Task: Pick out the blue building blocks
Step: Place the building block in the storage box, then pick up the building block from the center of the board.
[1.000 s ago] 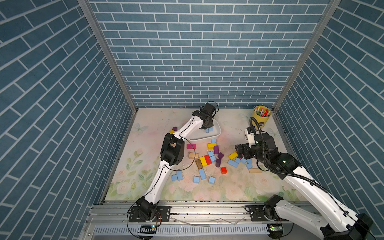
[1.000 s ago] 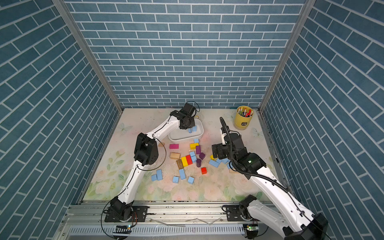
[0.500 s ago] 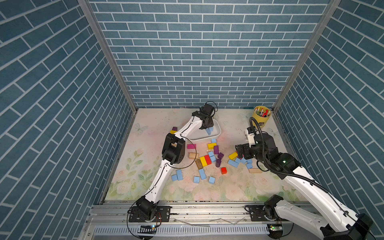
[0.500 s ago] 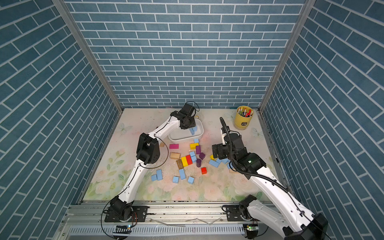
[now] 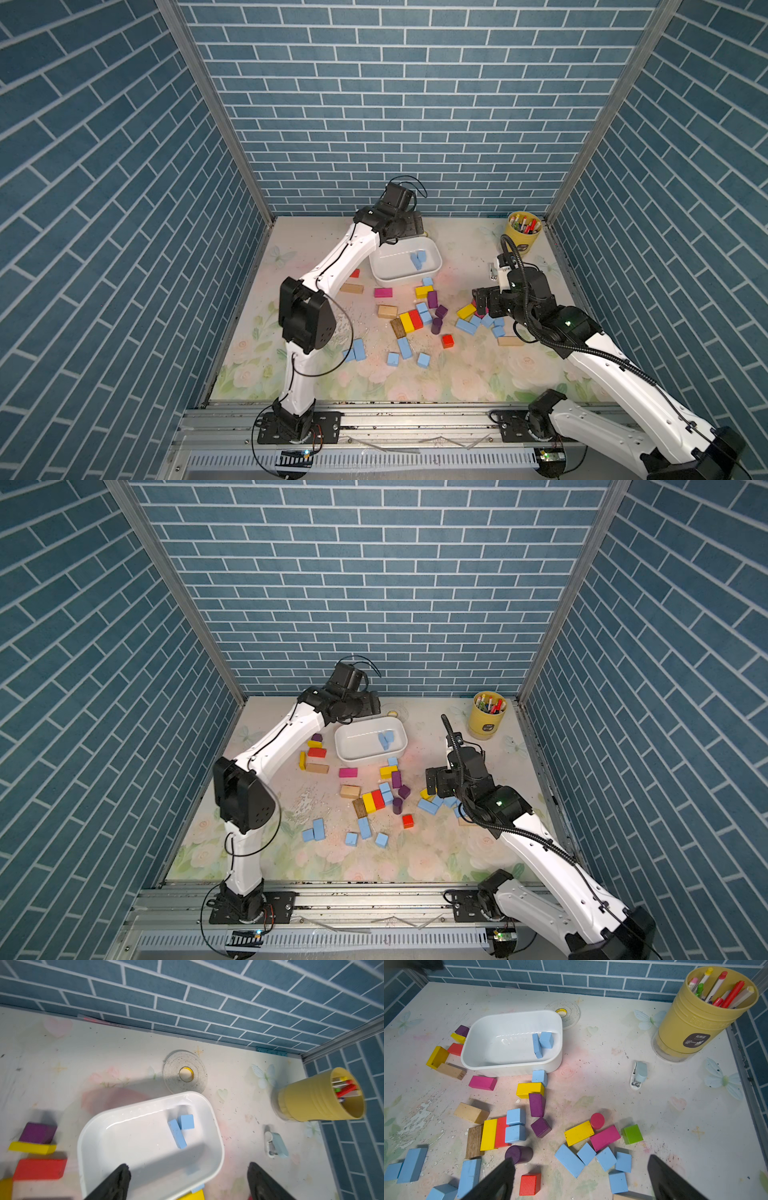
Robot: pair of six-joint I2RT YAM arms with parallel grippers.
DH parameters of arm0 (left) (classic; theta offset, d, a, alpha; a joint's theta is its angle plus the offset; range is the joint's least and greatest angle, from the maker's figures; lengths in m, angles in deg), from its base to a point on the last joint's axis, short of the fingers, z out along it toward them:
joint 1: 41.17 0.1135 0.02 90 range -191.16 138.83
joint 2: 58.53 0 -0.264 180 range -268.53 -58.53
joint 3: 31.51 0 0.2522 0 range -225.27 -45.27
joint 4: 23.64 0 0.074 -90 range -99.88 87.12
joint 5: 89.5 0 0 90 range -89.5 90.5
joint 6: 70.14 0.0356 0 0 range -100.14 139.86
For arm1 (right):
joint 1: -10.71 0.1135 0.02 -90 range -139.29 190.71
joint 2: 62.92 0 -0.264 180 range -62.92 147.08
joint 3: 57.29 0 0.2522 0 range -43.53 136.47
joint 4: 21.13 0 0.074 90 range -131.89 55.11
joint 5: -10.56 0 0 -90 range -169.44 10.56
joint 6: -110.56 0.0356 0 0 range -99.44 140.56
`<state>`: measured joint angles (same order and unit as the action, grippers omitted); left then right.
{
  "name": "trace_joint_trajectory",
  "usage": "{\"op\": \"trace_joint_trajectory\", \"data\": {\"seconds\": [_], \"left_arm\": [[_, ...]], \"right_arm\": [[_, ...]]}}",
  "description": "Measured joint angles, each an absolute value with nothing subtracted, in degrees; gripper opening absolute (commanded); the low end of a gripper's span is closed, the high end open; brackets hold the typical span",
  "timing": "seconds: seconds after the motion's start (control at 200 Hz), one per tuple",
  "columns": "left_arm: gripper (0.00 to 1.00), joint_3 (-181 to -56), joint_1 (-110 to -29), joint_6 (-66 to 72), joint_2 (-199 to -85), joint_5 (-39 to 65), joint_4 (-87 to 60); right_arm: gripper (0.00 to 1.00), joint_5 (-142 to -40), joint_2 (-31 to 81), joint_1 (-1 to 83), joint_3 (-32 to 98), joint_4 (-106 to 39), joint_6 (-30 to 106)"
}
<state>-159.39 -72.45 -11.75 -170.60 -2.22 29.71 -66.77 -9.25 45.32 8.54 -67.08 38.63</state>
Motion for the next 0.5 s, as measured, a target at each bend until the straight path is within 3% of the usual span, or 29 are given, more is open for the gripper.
{"op": "trace_joint_trajectory", "data": {"seconds": [0.5], "left_arm": [[0.99, -120.58, -72.48, -7.73, -134.60, -2.04, 24.66]], "right_arm": [[0.99, -72.52, -6.56, 44.89, 8.45, -71.45, 40.29]]}}
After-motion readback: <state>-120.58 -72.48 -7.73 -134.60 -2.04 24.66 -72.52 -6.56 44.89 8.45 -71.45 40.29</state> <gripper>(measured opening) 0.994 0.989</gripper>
